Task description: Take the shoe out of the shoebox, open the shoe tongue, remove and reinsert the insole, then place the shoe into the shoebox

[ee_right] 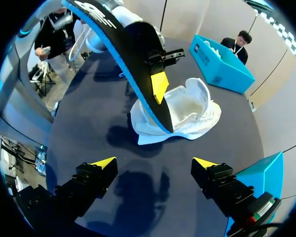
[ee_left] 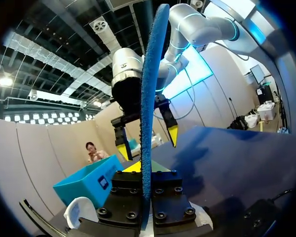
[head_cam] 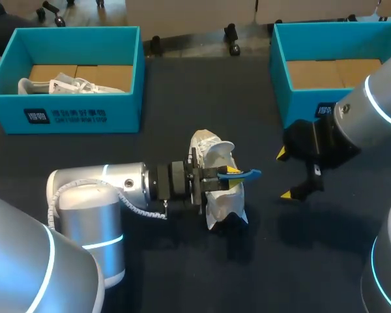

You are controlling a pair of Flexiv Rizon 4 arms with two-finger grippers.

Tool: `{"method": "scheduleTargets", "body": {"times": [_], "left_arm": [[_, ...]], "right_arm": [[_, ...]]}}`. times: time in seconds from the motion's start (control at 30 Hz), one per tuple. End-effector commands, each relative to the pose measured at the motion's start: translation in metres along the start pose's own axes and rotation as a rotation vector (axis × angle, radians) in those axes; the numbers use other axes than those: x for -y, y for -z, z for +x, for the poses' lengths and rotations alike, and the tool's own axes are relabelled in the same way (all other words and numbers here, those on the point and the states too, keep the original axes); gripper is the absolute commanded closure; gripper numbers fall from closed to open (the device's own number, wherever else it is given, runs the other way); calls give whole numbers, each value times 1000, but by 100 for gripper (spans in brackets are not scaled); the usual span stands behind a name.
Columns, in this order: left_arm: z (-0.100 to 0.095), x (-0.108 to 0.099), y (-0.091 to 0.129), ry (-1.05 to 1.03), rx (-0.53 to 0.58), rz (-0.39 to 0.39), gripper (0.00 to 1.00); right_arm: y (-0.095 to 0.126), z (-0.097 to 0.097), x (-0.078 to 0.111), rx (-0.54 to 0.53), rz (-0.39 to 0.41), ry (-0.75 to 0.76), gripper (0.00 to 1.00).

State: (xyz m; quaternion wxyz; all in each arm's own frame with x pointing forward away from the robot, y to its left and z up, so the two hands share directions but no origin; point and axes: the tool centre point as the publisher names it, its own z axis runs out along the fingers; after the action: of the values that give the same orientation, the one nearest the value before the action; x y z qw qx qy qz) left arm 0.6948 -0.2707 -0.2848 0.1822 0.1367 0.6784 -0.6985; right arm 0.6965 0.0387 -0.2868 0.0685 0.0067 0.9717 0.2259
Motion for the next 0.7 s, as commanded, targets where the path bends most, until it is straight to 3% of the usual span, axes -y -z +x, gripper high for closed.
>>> {"method": "scheduleTargets", "body": {"times": [0.03, 0.7], "left_arm": [[2, -4, -3, 2, 0, -11, 100], [-1, 7, 3, 20, 2, -2, 100]], "right_arm": [[0, 2, 0, 4, 1, 0, 0], [0, 2, 0, 4, 1, 0, 0]]}}
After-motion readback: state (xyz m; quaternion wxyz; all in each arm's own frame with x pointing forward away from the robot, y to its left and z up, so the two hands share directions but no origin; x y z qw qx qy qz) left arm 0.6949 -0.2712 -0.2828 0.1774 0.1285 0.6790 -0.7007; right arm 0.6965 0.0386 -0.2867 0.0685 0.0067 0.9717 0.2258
